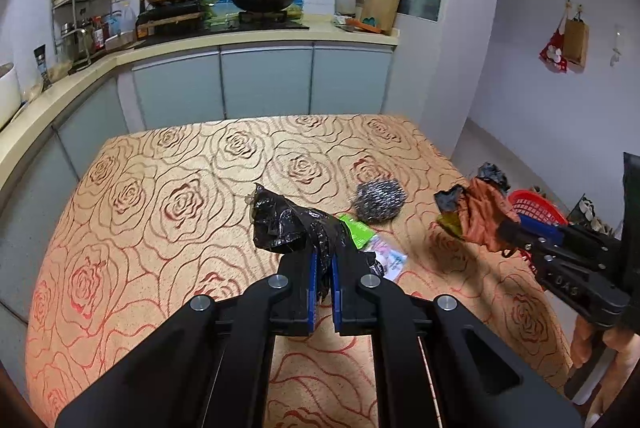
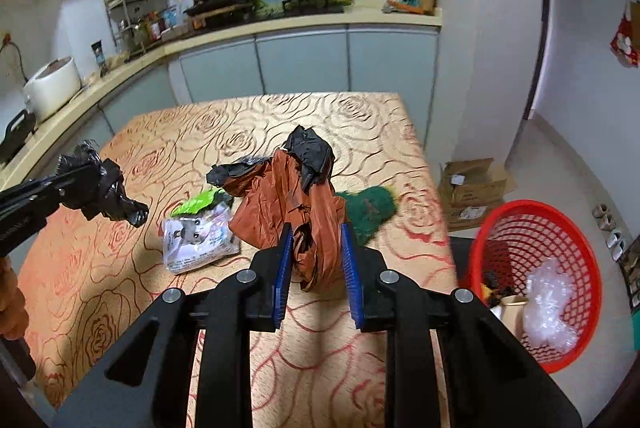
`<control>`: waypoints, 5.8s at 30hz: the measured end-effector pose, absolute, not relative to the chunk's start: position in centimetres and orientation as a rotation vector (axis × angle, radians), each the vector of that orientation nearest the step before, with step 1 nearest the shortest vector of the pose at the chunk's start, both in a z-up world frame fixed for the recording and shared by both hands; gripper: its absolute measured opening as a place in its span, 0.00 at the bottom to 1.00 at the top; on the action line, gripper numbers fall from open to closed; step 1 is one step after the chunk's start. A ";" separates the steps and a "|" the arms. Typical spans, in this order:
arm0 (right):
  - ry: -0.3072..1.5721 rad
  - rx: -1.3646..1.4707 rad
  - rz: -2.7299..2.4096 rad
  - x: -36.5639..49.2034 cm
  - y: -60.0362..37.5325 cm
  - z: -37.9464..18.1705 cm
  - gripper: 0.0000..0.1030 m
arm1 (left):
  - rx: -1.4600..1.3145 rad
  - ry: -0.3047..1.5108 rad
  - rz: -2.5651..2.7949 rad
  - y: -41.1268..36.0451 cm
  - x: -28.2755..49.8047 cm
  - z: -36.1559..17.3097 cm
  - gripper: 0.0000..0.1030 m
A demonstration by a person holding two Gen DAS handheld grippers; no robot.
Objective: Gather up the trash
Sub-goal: 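Lift the black bag and orange cloth and carry both over the red wastebasket, then open both grippers to drop the black bag and orange cloth into the basket, then move both tools back over the table toward the steel wool and green scrubber, then grasp the white printed packet with the left gripper while the right gripper grasps the green scrubber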
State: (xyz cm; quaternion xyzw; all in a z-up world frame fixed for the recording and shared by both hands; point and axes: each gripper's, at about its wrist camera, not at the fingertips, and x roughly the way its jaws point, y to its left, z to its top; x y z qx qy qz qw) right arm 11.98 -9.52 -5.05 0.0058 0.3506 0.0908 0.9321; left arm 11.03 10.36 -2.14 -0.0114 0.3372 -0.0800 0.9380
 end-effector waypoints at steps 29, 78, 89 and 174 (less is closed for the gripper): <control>0.638 0.091 -0.245 5.9 -28.1 -2.4 0.23 | 0.090 0.649 -0.614 -10.0 14.5 0.0 0.05; 0.777 0.125 -0.271 8.4 -32.9 -7.2 0.36 | 0.158 0.785 -0.716 -19.8 18.6 -6.3 0.56; 0.731 0.132 -0.269 6.6 -32.1 -5.2 0.36 | 0.128 0.727 -0.649 -15.8 17.2 -4.1 0.57; 0.722 0.021 0.062 17.2 -11.4 -6.4 0.60 | -0.007 0.869 -0.172 7.1 15.9 -11.3 0.33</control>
